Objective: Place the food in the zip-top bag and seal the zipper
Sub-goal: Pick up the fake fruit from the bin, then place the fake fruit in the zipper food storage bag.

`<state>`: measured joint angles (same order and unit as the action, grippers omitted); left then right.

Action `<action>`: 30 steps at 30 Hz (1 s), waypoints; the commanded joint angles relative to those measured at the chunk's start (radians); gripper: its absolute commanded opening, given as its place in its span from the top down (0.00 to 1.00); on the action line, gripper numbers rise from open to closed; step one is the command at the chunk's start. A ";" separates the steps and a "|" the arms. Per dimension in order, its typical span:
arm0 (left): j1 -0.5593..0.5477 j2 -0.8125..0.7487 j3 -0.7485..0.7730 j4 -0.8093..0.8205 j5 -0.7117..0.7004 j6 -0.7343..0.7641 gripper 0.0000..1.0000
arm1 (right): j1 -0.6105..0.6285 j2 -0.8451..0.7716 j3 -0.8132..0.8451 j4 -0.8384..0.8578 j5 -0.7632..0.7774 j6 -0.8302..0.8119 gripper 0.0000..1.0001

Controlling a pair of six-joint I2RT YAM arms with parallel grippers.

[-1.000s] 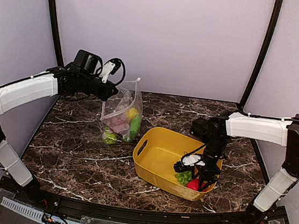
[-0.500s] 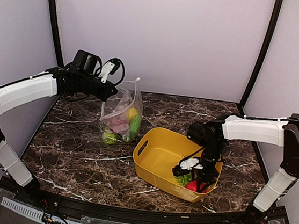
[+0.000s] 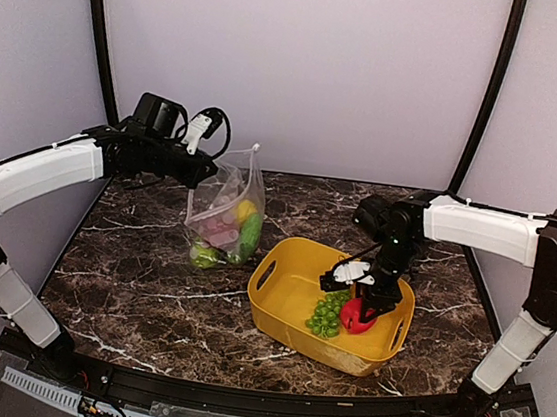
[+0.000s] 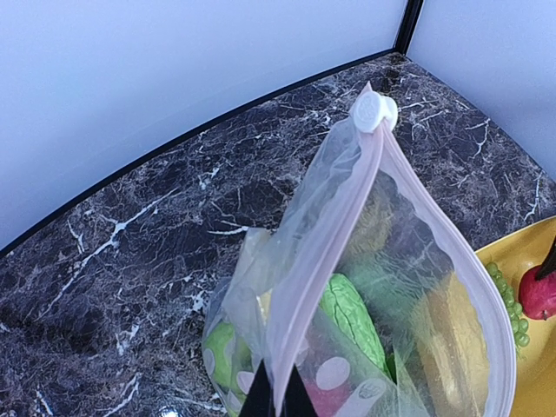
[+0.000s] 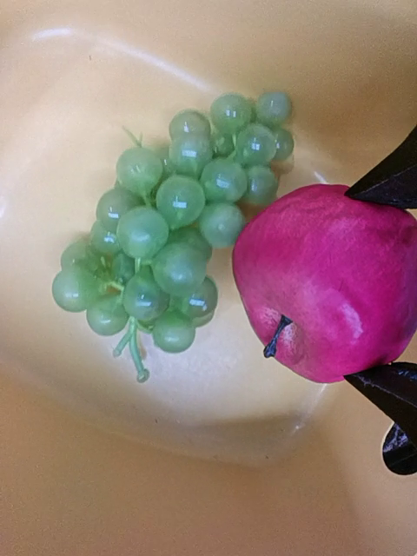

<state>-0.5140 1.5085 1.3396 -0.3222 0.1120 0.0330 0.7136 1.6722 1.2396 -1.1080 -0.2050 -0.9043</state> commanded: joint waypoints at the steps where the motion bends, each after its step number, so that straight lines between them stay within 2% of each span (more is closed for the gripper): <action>1: 0.006 -0.042 -0.017 0.007 -0.004 -0.005 0.99 | -0.020 -0.009 0.077 0.017 0.002 0.017 0.68; 13: 0.005 -0.032 -0.017 0.008 0.029 -0.006 0.99 | -0.064 0.003 0.283 -0.053 -0.182 0.065 0.68; 20: 0.005 -0.031 -0.018 0.022 0.083 -0.012 0.99 | -0.069 0.079 0.579 -0.064 -0.337 0.084 0.68; 26: 0.005 -0.040 -0.021 0.039 0.141 -0.028 0.99 | -0.070 0.112 0.707 0.149 -0.469 0.151 0.67; 30: 0.006 -0.053 -0.032 0.070 0.193 -0.090 0.99 | -0.067 0.202 0.882 0.193 -0.570 0.259 0.65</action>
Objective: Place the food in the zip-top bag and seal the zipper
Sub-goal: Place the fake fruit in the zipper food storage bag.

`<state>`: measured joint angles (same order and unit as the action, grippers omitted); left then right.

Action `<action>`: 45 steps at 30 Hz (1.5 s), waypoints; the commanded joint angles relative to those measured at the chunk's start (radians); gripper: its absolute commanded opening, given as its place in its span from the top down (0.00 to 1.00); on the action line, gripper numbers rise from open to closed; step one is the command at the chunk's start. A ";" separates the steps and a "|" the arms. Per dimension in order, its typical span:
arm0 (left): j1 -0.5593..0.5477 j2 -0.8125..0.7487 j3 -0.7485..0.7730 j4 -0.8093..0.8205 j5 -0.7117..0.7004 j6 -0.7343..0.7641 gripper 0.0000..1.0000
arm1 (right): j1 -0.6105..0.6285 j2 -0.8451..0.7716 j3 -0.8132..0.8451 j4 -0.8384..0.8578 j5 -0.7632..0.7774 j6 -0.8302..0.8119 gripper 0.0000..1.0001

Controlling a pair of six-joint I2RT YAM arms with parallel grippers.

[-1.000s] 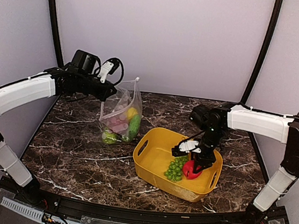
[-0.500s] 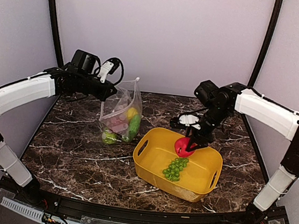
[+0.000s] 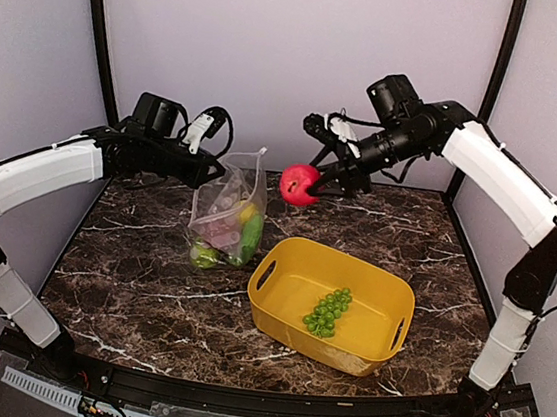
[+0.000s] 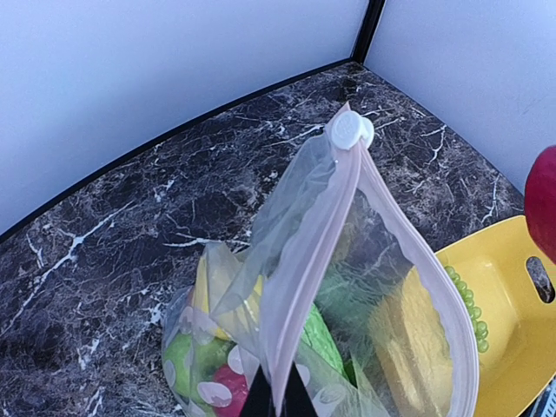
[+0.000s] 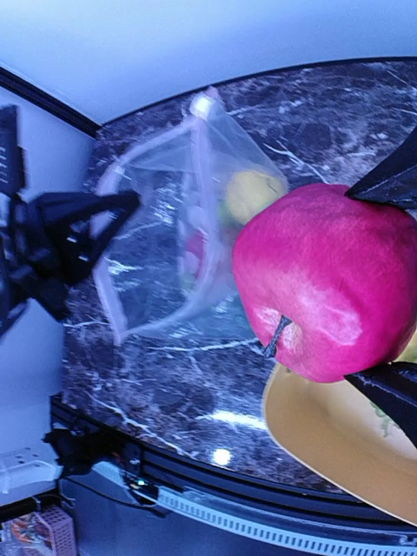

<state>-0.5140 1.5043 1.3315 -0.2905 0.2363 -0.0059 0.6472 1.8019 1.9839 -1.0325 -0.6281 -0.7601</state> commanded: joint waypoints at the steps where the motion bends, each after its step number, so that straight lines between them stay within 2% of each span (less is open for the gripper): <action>1: 0.006 -0.051 -0.025 0.046 0.077 -0.056 0.99 | 0.003 0.088 0.164 0.144 -0.164 0.142 0.64; 6: 0.006 -0.053 -0.031 0.062 0.109 -0.083 0.99 | 0.047 0.176 0.280 0.178 -0.194 0.190 0.64; 13: 0.005 -0.057 -0.033 0.069 0.114 -0.101 0.99 | 0.057 0.235 0.301 0.306 -0.256 0.299 0.62; 24: 0.006 -0.080 -0.041 0.076 0.103 -0.109 0.99 | 0.065 0.297 0.253 0.446 -0.295 0.396 0.58; 34: 0.005 -0.091 -0.045 0.073 0.078 -0.105 0.99 | 0.075 0.310 0.147 0.498 -0.250 0.375 0.54; 42: 0.005 -0.092 -0.046 0.072 0.073 -0.104 0.99 | 0.077 0.287 0.109 0.537 -0.105 0.401 0.32; 45: 0.006 -0.090 -0.046 0.073 0.073 -0.107 0.99 | 0.079 0.266 0.117 0.542 -0.049 0.415 0.27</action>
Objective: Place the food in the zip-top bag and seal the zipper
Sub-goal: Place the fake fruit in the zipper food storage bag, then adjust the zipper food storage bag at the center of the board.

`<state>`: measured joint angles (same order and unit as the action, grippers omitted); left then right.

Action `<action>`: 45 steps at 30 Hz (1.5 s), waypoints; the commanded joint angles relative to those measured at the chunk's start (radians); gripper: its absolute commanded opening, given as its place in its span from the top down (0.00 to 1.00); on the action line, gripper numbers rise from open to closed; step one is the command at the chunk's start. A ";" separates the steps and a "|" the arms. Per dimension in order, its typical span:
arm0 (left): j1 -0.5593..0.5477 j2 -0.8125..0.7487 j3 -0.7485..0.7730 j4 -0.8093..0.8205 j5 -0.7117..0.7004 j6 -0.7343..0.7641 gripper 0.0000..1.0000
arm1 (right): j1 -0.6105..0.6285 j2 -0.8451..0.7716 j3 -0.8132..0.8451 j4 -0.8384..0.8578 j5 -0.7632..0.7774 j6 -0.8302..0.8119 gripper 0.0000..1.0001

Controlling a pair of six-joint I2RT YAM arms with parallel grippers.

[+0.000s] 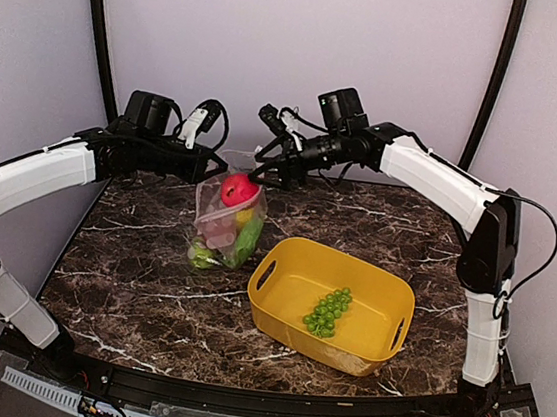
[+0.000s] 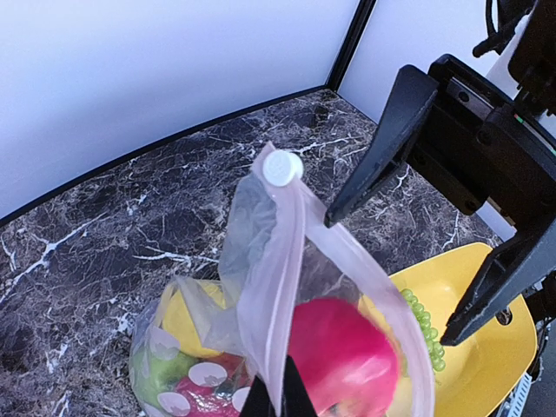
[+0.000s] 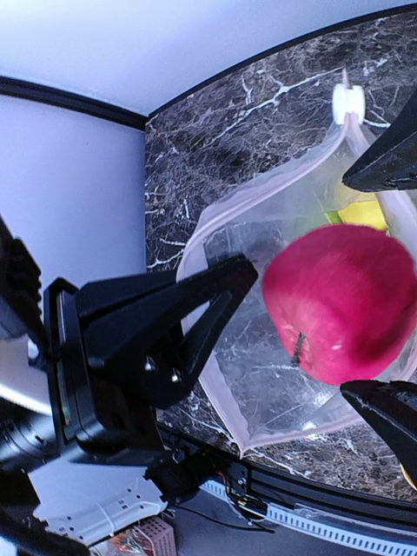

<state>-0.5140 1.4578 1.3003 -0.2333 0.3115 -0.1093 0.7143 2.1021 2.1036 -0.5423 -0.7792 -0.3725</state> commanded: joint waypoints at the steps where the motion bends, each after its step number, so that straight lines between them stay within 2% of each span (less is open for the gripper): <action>1: 0.006 -0.043 -0.015 0.016 0.000 -0.004 0.99 | 0.014 -0.041 0.000 0.049 0.116 0.025 0.26; 6: 0.006 -0.038 -0.013 0.012 -0.011 -0.003 0.99 | 0.032 -0.075 0.011 -0.017 0.116 -0.036 0.24; 11: 0.006 -0.031 -0.013 0.011 -0.009 -0.007 0.99 | 0.074 -0.098 0.000 -0.177 0.037 -0.235 0.35; 15: 0.006 -0.022 -0.012 0.012 0.012 -0.015 0.99 | 0.115 -0.101 -0.010 -0.249 0.047 -0.324 0.38; 18: 0.005 -0.018 -0.010 0.011 0.029 -0.018 0.99 | 0.149 -0.087 -0.003 -0.287 0.089 -0.383 0.39; 24: 0.005 -0.016 -0.009 0.011 0.051 -0.017 0.99 | 0.217 -0.041 0.006 -0.288 0.312 -0.442 0.40; 27: 0.006 -0.015 -0.007 0.008 0.057 -0.017 0.99 | 0.240 -0.017 0.029 -0.288 0.368 -0.436 0.47; 30: 0.005 -0.012 -0.005 0.003 0.060 -0.014 0.99 | 0.255 -0.008 0.056 -0.289 0.372 -0.437 0.70; 32: 0.005 -0.009 -0.004 0.001 0.061 -0.013 0.99 | 0.268 -0.006 0.080 -0.280 0.391 -0.441 0.80; 34: 0.006 -0.007 -0.004 0.000 0.061 -0.012 0.99 | 0.283 0.001 0.119 -0.281 0.403 -0.443 0.95; 35: 0.006 -0.006 -0.003 -0.001 0.061 -0.012 0.99 | 0.288 0.006 0.144 -0.284 0.398 -0.437 0.99; 40: 0.005 0.000 -0.003 -0.004 0.065 -0.010 0.99 | 0.290 0.024 0.320 -0.333 0.259 -0.359 1.00; 45: 0.006 0.004 -0.001 -0.003 0.059 -0.011 0.99 | 0.288 0.030 0.222 -0.297 0.298 -0.372 1.00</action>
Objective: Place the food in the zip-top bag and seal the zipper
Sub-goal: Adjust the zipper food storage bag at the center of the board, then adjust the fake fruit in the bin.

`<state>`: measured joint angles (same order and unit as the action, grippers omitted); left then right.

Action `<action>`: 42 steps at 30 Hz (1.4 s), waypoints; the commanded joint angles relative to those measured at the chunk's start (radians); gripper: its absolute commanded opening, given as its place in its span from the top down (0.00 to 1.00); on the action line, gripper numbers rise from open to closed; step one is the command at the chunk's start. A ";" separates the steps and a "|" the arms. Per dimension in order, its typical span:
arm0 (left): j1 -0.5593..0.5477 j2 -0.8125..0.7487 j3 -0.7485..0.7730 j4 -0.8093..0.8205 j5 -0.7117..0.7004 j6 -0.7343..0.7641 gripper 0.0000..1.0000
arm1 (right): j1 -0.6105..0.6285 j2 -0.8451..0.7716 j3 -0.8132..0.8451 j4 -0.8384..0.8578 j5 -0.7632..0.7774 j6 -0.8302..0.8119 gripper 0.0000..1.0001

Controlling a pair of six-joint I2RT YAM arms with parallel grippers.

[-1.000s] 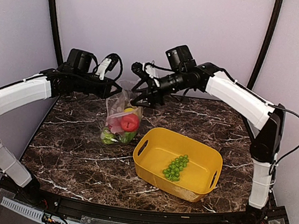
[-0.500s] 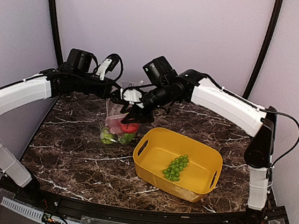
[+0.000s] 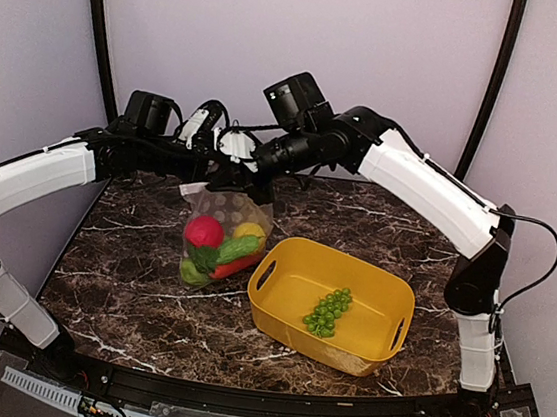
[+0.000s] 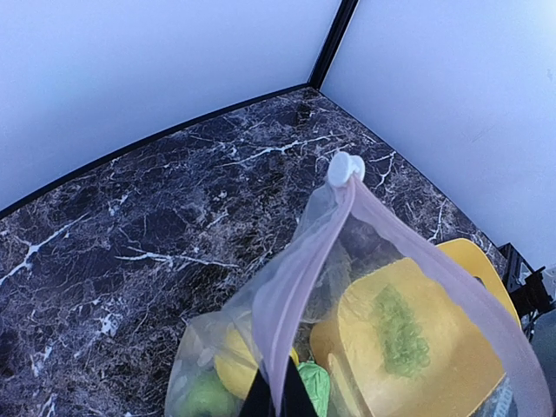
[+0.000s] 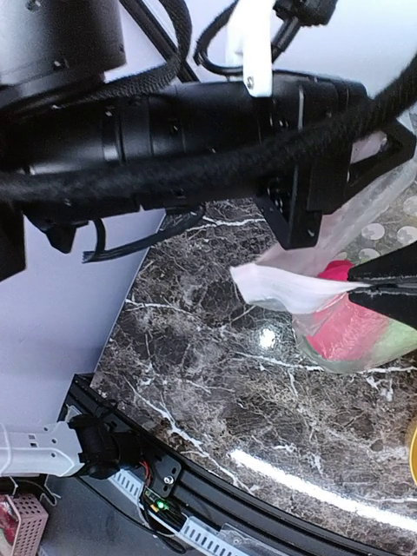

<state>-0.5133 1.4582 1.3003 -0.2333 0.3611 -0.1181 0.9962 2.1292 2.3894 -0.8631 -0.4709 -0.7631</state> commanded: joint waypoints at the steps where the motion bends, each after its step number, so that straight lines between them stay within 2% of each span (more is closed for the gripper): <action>1: 0.005 0.004 -0.001 -0.005 0.006 -0.002 0.99 | 0.005 0.000 -0.092 0.028 -0.013 0.020 1.00; 4: 0.005 -0.003 -0.002 -0.006 -0.006 0.001 0.99 | 0.003 -0.011 -0.102 0.029 -0.032 0.037 1.00; 5: 0.005 -0.007 -0.003 -0.005 -0.014 0.001 0.99 | 0.004 -0.014 -0.095 0.028 -0.028 0.045 0.97; 7: 0.006 -0.011 -0.005 -0.002 -0.016 0.004 0.99 | 0.001 -0.017 -0.061 0.016 -0.016 0.054 0.79; 9: 0.005 -0.010 -0.006 -0.002 -0.012 0.003 0.99 | -0.006 -0.025 -0.027 -0.008 -0.017 0.057 0.66; 12: 0.005 -0.008 -0.006 -0.001 -0.008 0.002 0.99 | -0.029 -0.041 -0.012 -0.030 -0.036 0.092 0.53; 14: 0.005 -0.007 -0.006 -0.001 -0.009 0.004 0.99 | -0.043 -0.058 -0.027 -0.045 -0.067 0.111 0.49; 19: 0.005 -0.006 -0.007 -0.004 -0.022 0.015 0.99 | -0.086 -0.130 -0.068 -0.106 -0.108 0.112 0.45; 24: 0.004 -0.011 -0.006 -0.008 -0.033 0.025 0.99 | -0.170 -0.270 -0.264 -0.128 -0.138 0.091 0.44; 32: 0.005 -0.008 -0.001 -0.010 -0.062 0.053 0.99 | -0.258 -0.477 -0.765 -0.110 -0.035 0.013 0.42; 36: 0.004 0.019 0.045 -0.036 -0.040 0.048 0.99 | -0.260 -0.514 -0.996 -0.111 0.082 -0.095 0.41; 40: 0.005 0.057 0.114 -0.089 -0.050 0.056 0.99 | -0.254 -0.509 -1.147 -0.108 0.182 -0.196 0.40; 42: 0.005 0.066 0.125 -0.094 -0.056 0.053 0.99 | -0.248 -0.511 -1.177 -0.095 0.202 -0.233 0.33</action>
<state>-0.5133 1.5101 1.3758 -0.2783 0.3134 -0.0807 0.7341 1.6291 1.2652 -0.9699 -0.3695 -0.8734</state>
